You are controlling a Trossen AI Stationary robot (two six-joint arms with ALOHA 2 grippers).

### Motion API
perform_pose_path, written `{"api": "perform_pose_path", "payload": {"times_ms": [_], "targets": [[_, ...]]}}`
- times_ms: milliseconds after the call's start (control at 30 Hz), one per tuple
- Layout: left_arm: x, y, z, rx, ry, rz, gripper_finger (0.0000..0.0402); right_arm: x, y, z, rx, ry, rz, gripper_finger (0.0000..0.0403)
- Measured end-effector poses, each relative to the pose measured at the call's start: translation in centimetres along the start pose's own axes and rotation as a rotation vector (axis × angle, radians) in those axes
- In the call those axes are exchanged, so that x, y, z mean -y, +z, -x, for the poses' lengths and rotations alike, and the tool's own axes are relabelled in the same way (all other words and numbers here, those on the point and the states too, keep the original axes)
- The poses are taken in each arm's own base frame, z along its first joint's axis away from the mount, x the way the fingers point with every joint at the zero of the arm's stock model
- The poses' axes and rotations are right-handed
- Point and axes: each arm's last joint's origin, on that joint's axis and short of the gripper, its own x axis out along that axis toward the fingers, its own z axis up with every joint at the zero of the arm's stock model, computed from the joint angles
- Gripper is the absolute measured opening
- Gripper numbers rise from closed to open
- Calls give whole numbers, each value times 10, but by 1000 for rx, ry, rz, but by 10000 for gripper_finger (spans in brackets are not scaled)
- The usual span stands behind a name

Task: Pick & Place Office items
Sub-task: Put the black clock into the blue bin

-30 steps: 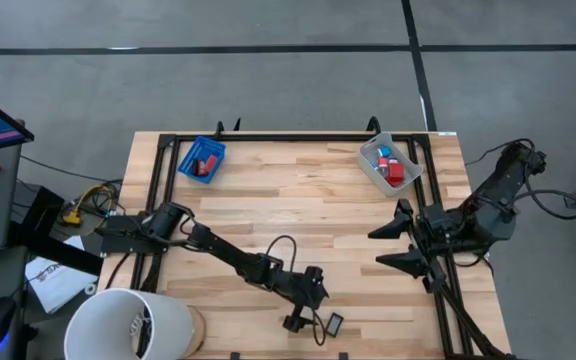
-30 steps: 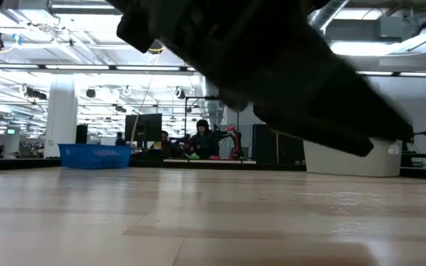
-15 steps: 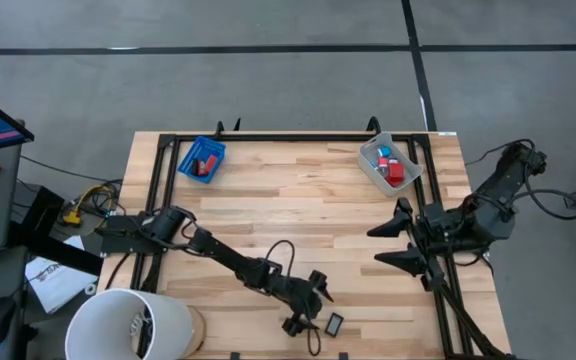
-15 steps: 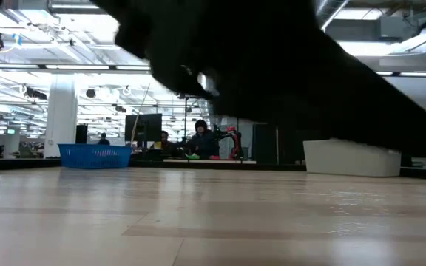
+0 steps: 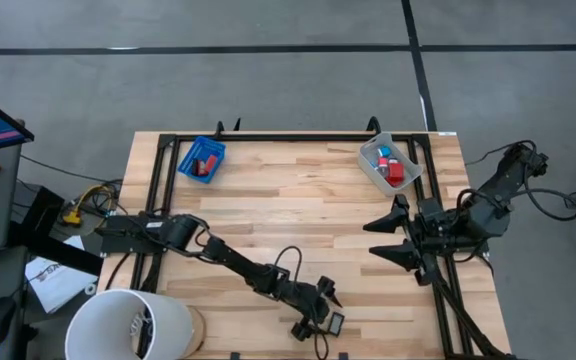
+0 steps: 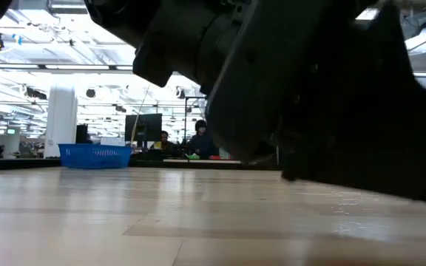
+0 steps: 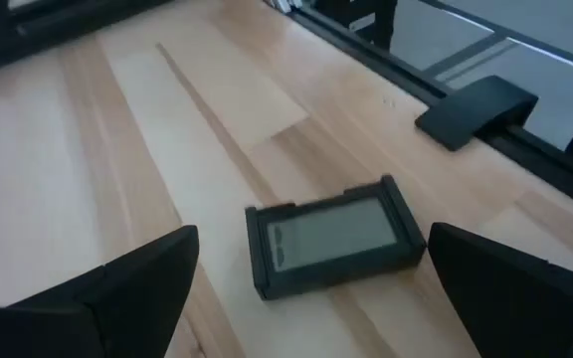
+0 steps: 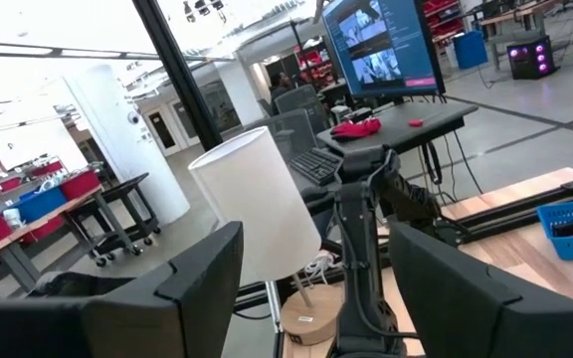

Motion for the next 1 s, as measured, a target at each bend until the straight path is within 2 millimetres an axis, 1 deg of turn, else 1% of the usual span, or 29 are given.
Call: {"api": "perform_pose_path", "payload": {"times_ms": [133, 300, 467, 667, 867, 1000], "targets": [[2, -8, -3, -23, -32, 19, 392, 0, 0, 0, 1, -1, -1, 245], [9, -5, -3, -6, -64, 58, 392, 1, 0, -1, 3, -6, -11, 245], [7, -7, -4, -19, 22, 162, 392, 1, 0, -1, 0, -7, -9, 245], [6, -11, -7, -28, 63, 252, 392, 1, 0, -1, -1, -7, -9, 245], [11, -11, -7, -29, 66, 253, 392, 1, 0, -1, -1, -7, -15, 245], [10, -10, -7, -17, 65, 212, 392, 1, 0, -1, -2, -7, -14, 245]]}}
